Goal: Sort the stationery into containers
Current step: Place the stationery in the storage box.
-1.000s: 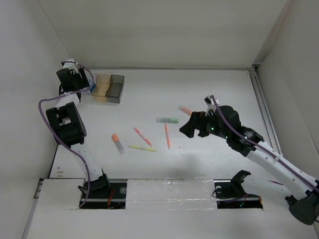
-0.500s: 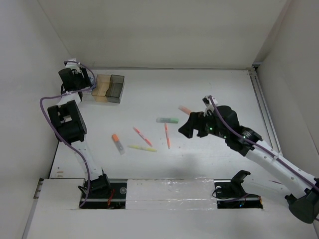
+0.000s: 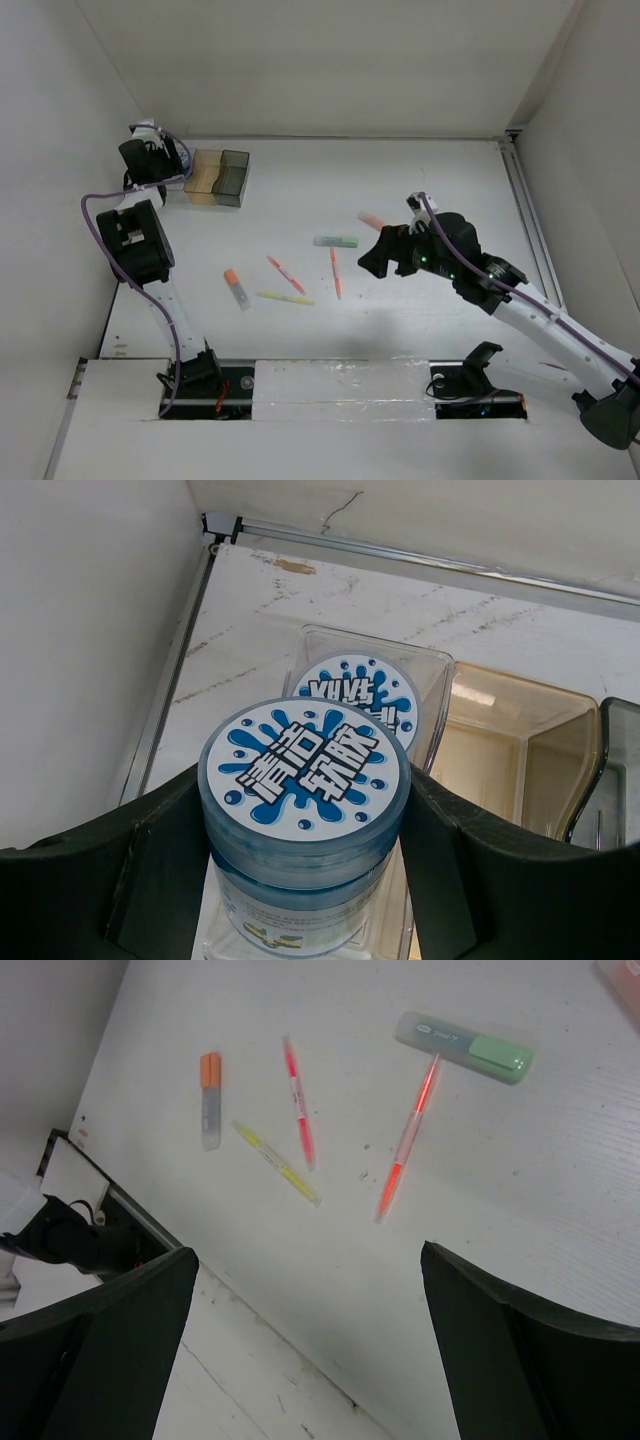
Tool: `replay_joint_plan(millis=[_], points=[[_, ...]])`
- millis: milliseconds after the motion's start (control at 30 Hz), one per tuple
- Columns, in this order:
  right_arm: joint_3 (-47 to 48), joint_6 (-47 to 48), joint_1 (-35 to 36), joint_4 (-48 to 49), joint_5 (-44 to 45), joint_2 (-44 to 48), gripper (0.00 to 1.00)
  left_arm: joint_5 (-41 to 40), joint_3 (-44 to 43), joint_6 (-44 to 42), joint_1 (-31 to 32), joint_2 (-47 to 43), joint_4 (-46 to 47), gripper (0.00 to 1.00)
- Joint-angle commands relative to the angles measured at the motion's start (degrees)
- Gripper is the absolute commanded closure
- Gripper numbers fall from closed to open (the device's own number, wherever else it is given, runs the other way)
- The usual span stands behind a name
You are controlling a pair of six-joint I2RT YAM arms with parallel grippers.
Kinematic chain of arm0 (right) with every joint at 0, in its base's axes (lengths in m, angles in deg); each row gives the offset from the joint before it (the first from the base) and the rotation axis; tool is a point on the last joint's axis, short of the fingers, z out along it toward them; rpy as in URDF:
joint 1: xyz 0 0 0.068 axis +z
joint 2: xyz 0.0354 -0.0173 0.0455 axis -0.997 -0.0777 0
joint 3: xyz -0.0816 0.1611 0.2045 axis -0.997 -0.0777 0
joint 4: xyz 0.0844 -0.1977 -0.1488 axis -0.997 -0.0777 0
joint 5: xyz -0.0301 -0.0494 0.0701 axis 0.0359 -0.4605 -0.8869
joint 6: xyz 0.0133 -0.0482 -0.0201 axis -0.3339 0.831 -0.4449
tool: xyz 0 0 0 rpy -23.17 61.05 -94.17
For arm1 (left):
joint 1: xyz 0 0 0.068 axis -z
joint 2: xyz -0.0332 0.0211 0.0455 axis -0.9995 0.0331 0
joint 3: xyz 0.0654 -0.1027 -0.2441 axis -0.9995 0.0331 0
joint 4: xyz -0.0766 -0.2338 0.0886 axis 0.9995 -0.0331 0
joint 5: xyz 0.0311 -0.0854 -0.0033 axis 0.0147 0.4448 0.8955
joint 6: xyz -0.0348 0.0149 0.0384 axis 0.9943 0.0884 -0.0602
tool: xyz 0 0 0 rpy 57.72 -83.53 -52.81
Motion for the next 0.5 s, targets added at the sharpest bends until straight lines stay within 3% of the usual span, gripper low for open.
replay_joint_plan(millis=[0,467], points=[[1.06,0.93,0.4,2.58,0.23,1.92,0.0,1.47,-0.48,0.68,0.02,-0.66,5.87,1.0],[1.06,0.93,0.92,1.53,0.76,4.12,0.0,2.09,1.62,0.16,0.02,-0.65,5.87,1.0]])
